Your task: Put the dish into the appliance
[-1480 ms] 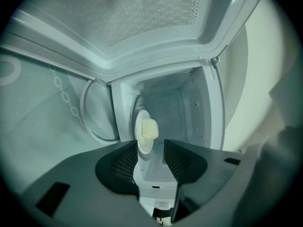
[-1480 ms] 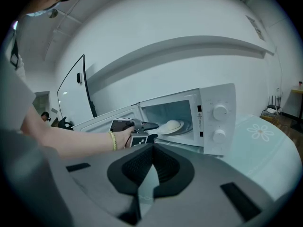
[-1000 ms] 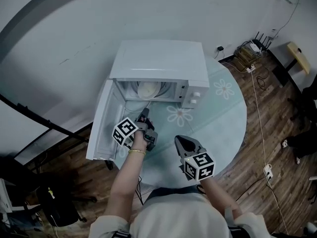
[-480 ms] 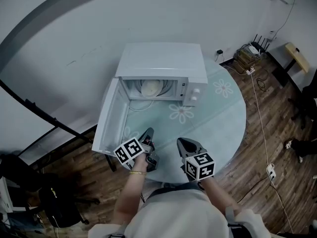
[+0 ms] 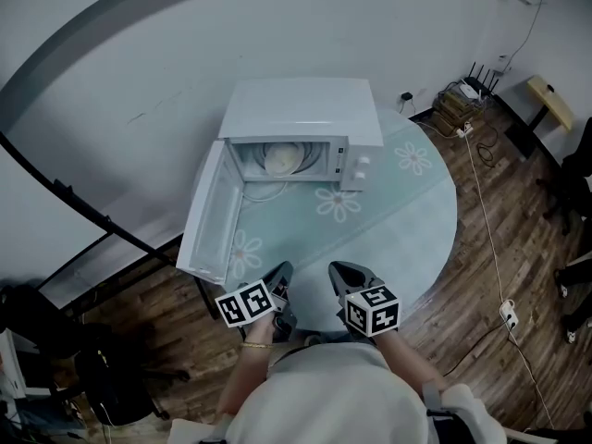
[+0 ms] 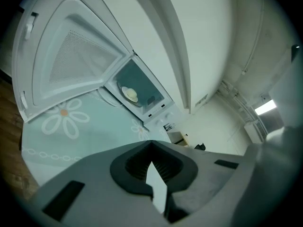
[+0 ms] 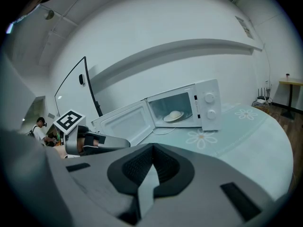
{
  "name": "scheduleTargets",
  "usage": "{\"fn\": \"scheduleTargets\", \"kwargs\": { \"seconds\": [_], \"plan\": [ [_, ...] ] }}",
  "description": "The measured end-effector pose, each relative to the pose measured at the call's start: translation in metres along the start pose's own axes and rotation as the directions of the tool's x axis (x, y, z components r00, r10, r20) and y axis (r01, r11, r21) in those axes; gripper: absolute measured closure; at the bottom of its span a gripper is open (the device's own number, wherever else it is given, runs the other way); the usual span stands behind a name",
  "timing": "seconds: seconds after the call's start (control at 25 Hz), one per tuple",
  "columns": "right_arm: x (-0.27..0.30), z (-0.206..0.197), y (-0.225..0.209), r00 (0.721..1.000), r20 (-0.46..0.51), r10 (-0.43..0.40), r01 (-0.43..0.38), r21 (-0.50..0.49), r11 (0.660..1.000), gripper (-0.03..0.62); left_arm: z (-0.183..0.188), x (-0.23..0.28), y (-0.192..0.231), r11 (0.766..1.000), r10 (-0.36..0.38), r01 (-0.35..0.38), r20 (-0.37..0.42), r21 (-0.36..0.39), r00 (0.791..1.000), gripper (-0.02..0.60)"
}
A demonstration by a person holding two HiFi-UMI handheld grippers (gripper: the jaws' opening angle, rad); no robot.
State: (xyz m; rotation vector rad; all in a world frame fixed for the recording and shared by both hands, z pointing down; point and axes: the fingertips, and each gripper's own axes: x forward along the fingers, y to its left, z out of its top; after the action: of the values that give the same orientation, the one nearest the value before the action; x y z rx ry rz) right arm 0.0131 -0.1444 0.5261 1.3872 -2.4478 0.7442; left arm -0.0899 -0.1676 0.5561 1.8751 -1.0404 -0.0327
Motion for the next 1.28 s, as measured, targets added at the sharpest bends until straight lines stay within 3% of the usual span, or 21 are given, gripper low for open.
{"fn": "scheduleTargets", "kwargs": {
  "seconds": [0.6, 1.28],
  "plan": [
    [-0.013, -0.011, 0.012, 1.0, -0.011, 0.016, -0.016, -0.002, 1.0, 0.589, -0.016, -0.02, -0.001, 0.999, 0.0, 0.002, -0.041, 0.052, 0.999, 0.569],
    [-0.013, -0.015, 0.005, 1.0, -0.025, 0.008, -0.009, -0.007, 1.0, 0.589, -0.015, -0.016, -0.002, 1.0, -0.025, 0.025, -0.043, 0.005, 0.999, 0.569]
  ]
}}
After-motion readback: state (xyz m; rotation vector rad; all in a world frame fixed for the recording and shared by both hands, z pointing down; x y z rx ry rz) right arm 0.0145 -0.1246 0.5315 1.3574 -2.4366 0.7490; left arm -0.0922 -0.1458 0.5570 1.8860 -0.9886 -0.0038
